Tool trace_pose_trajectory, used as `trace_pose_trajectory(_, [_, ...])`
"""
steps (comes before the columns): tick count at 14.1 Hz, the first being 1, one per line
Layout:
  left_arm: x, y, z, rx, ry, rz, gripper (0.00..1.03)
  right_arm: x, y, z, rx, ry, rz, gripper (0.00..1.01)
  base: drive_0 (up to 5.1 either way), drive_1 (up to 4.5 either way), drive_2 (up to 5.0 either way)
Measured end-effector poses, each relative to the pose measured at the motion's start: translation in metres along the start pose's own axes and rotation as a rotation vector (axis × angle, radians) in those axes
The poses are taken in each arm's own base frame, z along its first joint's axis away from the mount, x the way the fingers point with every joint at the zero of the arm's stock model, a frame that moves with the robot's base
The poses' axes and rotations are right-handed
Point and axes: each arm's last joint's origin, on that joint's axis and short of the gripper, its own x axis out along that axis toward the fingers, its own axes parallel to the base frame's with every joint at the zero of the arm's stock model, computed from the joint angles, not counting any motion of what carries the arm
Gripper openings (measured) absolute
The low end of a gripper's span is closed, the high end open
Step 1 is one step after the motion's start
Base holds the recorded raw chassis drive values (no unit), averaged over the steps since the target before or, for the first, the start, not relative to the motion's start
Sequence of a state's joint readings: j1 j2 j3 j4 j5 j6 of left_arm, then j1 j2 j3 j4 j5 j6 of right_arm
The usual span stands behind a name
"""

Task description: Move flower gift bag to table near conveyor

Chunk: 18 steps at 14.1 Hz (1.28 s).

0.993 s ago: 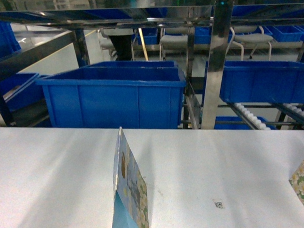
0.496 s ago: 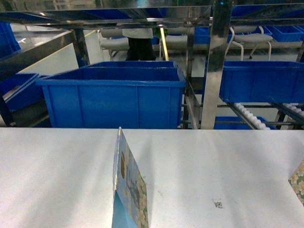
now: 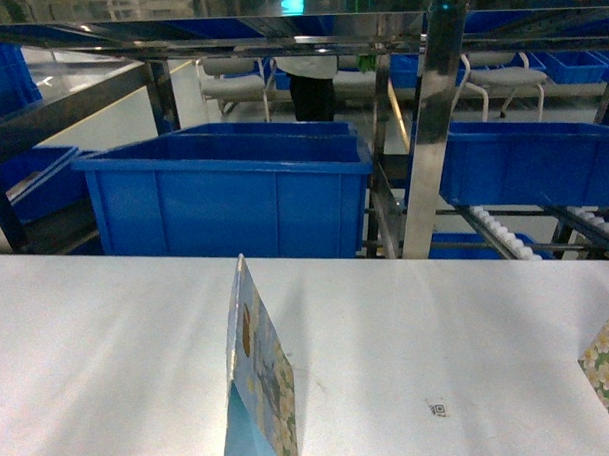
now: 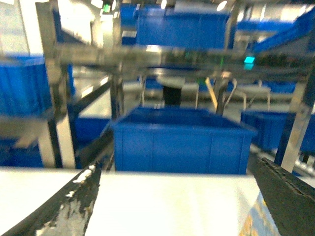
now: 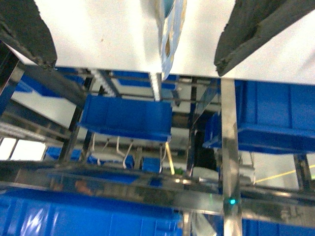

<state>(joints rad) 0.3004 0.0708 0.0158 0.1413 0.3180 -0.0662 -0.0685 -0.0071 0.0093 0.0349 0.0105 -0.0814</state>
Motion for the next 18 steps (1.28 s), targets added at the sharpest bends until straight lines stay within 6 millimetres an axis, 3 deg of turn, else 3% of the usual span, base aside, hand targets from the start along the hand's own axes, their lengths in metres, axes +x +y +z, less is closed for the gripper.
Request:
trace_pose_trajectory(2, [-0.001, -0.005, -0.008, 0.014, 0.072, 0.017, 0.7, 0.0, 0.008, -0.002, 0.045, 0.036, 0.102, 0.72, 0.0, 0.0, 0.0])
trace_pose_trajectory(5, [-0.001, -0.01, -0.009, 0.023, 0.073, 0.017, 0.43, 0.0, 0.007, -0.003, 0.063, 0.042, 0.082, 0.44, 0.0, 0.0, 0.0])
trace_pose_trajectory(7, [-0.001, -0.014, -0.01, 0.022, 0.079, 0.041, 0.32, 0.0, 0.007, -0.003, 0.065, 0.043, 0.082, 0.33, 0.0, 0.0, 0.0])
trace_pose_trajectory(9, [-0.001, -0.021, -0.01, 0.025, 0.082, 0.012, 0.05, 0.0, 0.007, -0.003, 0.065, 0.042, 0.082, 0.06, 0.0, 0.0, 0.0])
trace_pose_trajectory(10, [-0.001, -0.02, -0.01, 0.025, 0.08, 0.027, 0.02, 0.0, 0.007, -0.003, 0.067, 0.043, 0.082, 0.02, 0.0, 0.0, 0.0])
trace_pose_trajectory(16, [-0.001, -0.02, -0.01, 0.026, 0.081, 0.021, 0.02, 0.0, 0.007, -0.003, 0.068, 0.043, 0.082, 0.02, 0.0, 0.0, 0.0])
trace_pose_trajectory(17, [-0.001, -0.02, -0.01, 0.025, 0.081, 0.022, 0.02, 0.0, 0.007, -0.003, 0.068, 0.043, 0.082, 0.08, 0.0, 0.0, 0.0])
trace_pose_trajectory(18, [-0.001, -0.02, -0.01, 0.026, 0.081, 0.022, 0.14, 0.0, 0.007, -0.003, 0.068, 0.043, 0.082, 0.21, 0.0, 0.0, 0.0])
